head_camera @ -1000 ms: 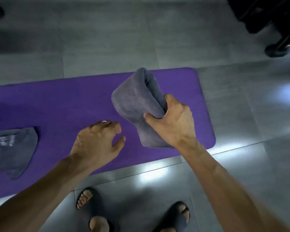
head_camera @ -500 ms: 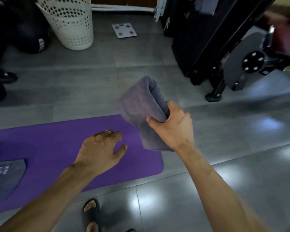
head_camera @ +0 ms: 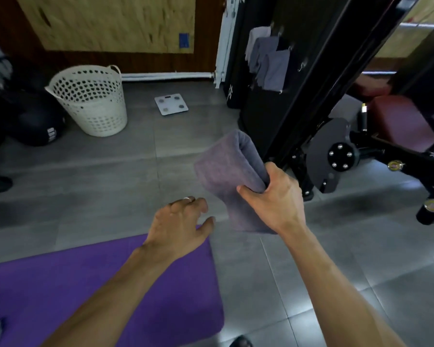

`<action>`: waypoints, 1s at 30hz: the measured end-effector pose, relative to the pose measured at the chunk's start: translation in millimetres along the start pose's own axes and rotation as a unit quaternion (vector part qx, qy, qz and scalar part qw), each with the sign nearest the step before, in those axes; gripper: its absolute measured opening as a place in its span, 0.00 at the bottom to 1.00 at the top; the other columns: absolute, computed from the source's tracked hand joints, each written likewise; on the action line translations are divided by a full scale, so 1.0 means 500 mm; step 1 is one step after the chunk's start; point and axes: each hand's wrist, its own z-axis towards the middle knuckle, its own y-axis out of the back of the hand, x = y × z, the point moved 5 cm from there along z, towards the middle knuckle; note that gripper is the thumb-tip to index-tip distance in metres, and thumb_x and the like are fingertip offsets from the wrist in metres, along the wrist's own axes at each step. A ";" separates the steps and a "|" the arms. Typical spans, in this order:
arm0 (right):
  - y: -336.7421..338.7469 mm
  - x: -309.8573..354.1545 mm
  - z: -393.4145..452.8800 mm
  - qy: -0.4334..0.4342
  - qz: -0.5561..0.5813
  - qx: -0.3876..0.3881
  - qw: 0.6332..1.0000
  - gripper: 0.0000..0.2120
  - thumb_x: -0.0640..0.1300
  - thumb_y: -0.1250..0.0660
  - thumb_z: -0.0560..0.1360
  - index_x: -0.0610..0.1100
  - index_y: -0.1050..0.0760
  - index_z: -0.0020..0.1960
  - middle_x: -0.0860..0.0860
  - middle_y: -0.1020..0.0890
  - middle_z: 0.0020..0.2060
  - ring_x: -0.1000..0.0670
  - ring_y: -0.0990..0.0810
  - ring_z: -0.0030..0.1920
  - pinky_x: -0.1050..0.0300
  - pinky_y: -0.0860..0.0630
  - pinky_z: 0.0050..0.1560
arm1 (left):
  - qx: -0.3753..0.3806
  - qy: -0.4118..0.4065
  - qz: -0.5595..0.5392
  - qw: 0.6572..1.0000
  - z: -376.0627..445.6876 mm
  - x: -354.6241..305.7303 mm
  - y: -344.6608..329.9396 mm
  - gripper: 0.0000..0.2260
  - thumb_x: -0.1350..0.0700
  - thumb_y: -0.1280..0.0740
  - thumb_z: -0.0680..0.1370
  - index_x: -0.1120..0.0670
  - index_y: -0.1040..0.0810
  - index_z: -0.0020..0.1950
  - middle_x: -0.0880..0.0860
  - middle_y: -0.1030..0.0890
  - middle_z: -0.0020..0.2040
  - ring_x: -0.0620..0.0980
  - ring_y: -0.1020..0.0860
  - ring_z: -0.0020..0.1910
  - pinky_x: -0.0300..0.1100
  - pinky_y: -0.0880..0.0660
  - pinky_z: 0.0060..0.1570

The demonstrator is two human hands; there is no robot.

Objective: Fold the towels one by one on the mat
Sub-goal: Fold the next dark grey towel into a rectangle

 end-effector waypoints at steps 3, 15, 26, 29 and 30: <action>0.034 -0.062 0.111 0.013 0.006 0.005 1.000 0.16 0.57 0.29 0.65 0.48 0.31 0.41 0.53 0.21 0.36 0.48 0.21 0.37 0.46 0.22 0.38 | -0.013 0.006 0.006 1.000 0.125 -0.054 -0.002 0.16 0.41 0.38 0.77 0.49 0.23 0.58 0.46 0.20 0.52 0.50 0.21 0.53 0.46 0.24 0.50; 0.137 -0.241 0.549 0.140 -0.056 0.086 0.985 0.16 0.53 0.29 0.69 0.50 0.37 0.43 0.51 0.24 0.38 0.45 0.23 0.36 0.53 0.27 0.34 | -0.089 0.077 -0.012 0.993 0.535 -0.213 -0.011 0.13 0.41 0.34 0.72 0.47 0.23 0.50 0.46 0.20 0.47 0.52 0.20 0.49 0.49 0.22 0.45; 0.061 -0.356 0.928 0.122 0.069 0.199 0.970 0.16 0.48 0.24 0.67 0.47 0.25 0.51 0.53 0.22 0.42 0.53 0.21 0.42 0.50 0.23 0.45 | 0.017 -0.020 -0.155 0.988 0.982 -0.244 -0.016 0.34 0.45 0.30 0.68 0.33 0.42 0.69 0.45 0.25 0.63 0.48 0.25 0.59 0.45 0.26 0.57; 0.048 -0.383 1.007 0.075 0.090 0.200 0.973 0.18 0.48 0.24 0.65 0.46 0.24 0.52 0.53 0.20 0.44 0.53 0.20 0.45 0.50 0.23 0.47 | 0.031 -0.065 -0.132 0.989 1.089 -0.262 -0.019 0.26 0.47 0.34 0.68 0.35 0.36 0.65 0.42 0.25 0.57 0.44 0.24 0.54 0.44 0.25 0.53; 0.048 -0.393 1.028 0.060 0.086 0.186 0.977 0.19 0.48 0.25 0.65 0.47 0.24 0.53 0.55 0.21 0.45 0.53 0.20 0.46 0.49 0.23 0.48 | 0.039 -0.078 -0.116 0.989 1.124 -0.268 -0.025 0.23 0.47 0.34 0.69 0.36 0.33 0.62 0.42 0.25 0.55 0.44 0.24 0.52 0.43 0.25 0.51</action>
